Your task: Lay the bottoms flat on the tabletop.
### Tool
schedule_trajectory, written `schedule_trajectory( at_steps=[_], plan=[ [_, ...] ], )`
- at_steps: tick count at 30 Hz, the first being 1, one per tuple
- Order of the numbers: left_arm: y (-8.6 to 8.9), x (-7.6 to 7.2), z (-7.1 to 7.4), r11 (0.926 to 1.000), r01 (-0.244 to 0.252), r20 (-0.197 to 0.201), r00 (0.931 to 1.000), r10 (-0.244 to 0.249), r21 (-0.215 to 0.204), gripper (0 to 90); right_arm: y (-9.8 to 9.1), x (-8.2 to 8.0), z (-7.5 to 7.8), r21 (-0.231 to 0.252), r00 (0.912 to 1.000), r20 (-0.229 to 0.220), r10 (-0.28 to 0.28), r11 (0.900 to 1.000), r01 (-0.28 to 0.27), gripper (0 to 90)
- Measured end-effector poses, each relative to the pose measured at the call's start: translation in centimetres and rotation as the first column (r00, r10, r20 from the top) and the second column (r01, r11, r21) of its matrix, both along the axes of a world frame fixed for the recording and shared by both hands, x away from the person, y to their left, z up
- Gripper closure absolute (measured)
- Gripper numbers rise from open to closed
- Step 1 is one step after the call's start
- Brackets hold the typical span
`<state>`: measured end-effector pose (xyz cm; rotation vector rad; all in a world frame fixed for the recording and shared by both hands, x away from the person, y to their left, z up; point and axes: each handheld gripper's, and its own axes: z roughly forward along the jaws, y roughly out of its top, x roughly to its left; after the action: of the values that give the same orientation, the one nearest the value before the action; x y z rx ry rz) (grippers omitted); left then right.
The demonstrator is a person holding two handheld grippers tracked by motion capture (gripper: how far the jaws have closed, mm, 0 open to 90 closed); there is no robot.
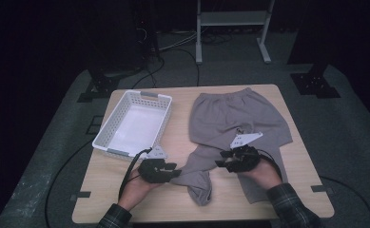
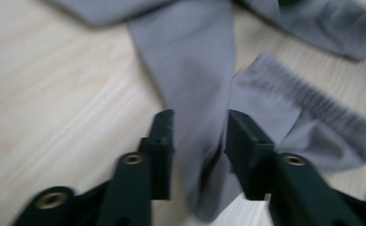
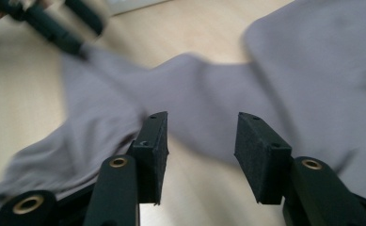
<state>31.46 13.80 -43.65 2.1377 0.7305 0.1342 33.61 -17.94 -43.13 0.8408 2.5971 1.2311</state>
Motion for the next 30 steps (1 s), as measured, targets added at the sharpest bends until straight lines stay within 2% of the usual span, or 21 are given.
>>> schedule_trajectory(
  at_steps=[3,5,6,7,8,10,13,14,15,16,17,19,20,21,22,24,25,26,27,28,30],
  plan=[
    [-1.2,-0.1,0.3,0.9985,0.046,0.01,0.9989,-0.046,-0.029,55.5,0.6,-1.9,-0.6,0.013,0.9982,-0.044,0.04,0.9991,-0.04,50.4],
    [-2.0,-0.2,0.1,0.9972,0.074,0.015,0.9971,-0.074,-0.012,54.6,1.2,-2.5,-1.1,0.011,0.996,-0.07,0.055,0.9984,-0.055,48.9],
    [-2.4,-0.1,-0.1,0.9962,0.087,0.016,0.9961,-0.087,-0.011,54.6,1.2,-2.5,-1.1,0.011,0.996,-0.07,0.055,0.9984,-0.055,48.9],
    [-2.9,0.1,-0.4,0.9949,0.101,0.015,0.9948,-0.101,0.002,53.9,2.0,-2.6,-1.5,0.014,0.9909,-0.113,0.072,0.9974,-0.071,45.8],
    [-2.9,0.1,-0.4,0.9949,0.101,0.015,0.9948,-0.101,0.002,53.4,2.0,-2.6,-1.5,0.014,0.9909,-0.113,0.072,0.9974,-0.071,45.8],
    [-3.2,0.2,-0.6,0.9934,0.115,0.012,0.9933,-0.115,0.007,53.1,2.7,-2.7,-2.0,0.02,0.9832,-0.159,0.089,0.996,-0.087,44.2],
    [-3.3,0.3,-0.6,0.9922,0.124,0.015,0.9921,-0.124,0.01,51.5,3.4,-2.5,-2.8,-0.013,0.9737,-0.21,0.088,0.9955,-0.093,44.5],
    [-3.4,0.4,-0.7,0.9922,0.125,0.016,0.9921,-0.125,0.01,50.7,3.5,-2.4,-3.1,-0.024,0.9725,-0.217,0.085,0.9955,-0.092,49.6],
    [-3.4,0.5,-0.7,0.9913,0.131,0.017,0.9912,-0.131,0.006,49.0,3.5,-2.4,-3.3,-0.022,0.9712,-0.217,0.097,0.9943,-0.105,62.5],
    [-3.4,0.5,-0.7,0.9913,0.131,0.017,0.9912,-0.131,0.006,47.9,3.5,-2.4,-3.3,-0.022,0.9712,-0.217,0.097,0.9943,-0.105,62.5],
    [-3.5,0.5,-0.7,0.9912,0.133,0.018,0.991,-0.133,0.003,46.2,3.6,-2.5,-3.3,-0.029,0.9755,-0.194,0.104,0.9934,-0.111,80.3],
    [-3.5,0.5,-0.6,0.9878,0.156,0.028,0.9874,-0.156,-0.005,42.5,3.7,-2.8,-2.9,-0.053,0.9835,-0.13,0.126,0.9896,-0.134,83.7],
    [-3.5,0.5,-0.6,0.9878,0.156,0.028,0.9874,-0.156,-0.005,41.2,3.7,-2.8,-2.9,-0.053,0.9835,-0.13,0.126,0.9896,-0.134,83.7],
    [-3.6,0.4,-0.5,0.9842,0.176,0.032,0.984,-0.175,-0.019,40.2,4.0,-3.2,-2.4,-0.085,0.9848,-0.052,0.166,0.9818,-0.17,84.6],
    [-3.6,0.4,-0.5,0.9842,0.176,0.032,0.984,-0.175,-0.019,40.0,4.0,-3.2,-2.4,-0.085,0.9848,-0.052,0.166,0.9818,-0.17,84.6],
    [-3.7,0.3,-0.5,0.9803,0.196,0.038,0.98,-0.196,-0.02,40.0,4.3,-3.5,-2.0,-0.106,0.9819,0.002,0.19,0.9764,-0.188,84.7],
    [-3.9,0.1,-0.6,0.9729,0.23,0.042,0.9725,-0.229,-0.02,40.3,4.7,-3.7,-1.5,-0.132,0.9694,0.062,0.237,0.9647,-0.228,84.7],
    [-3.9,0.1,-0.6,0.9729,0.23,0.042,0.9725,-0.229,-0.02,41.8,4.7,-3.7,-1.5,-0.132,0.9694,0.062,0.237,0.9647,-0.228,84.7],
    [-4.1,0.0,-0.6,0.9704,0.24,0.041,0.97,-0.239,-0.02,41.8,4.9,-3.7,-1.3,-0.133,0.964,0.076,0.255,0.9608,-0.243,84.6],
    [-4.1,-0.1,-0.6,0.9676,0.252,0.04,0.967,-0.252,-0.01,46.0,5.0,-3.7,-1.2,-0.124,0.9596,0.089,0.267,0.9589,-0.255,84.6],
    [-4.3,-0.2,-0.7,0.9651,0.262,0.043,0.9642,-0.262,0.009,71.0,5.2,-3.8,-0.8,-0.11,0.9546,0.105,0.279,0.9573,-0.267,84.6]
  ],
)
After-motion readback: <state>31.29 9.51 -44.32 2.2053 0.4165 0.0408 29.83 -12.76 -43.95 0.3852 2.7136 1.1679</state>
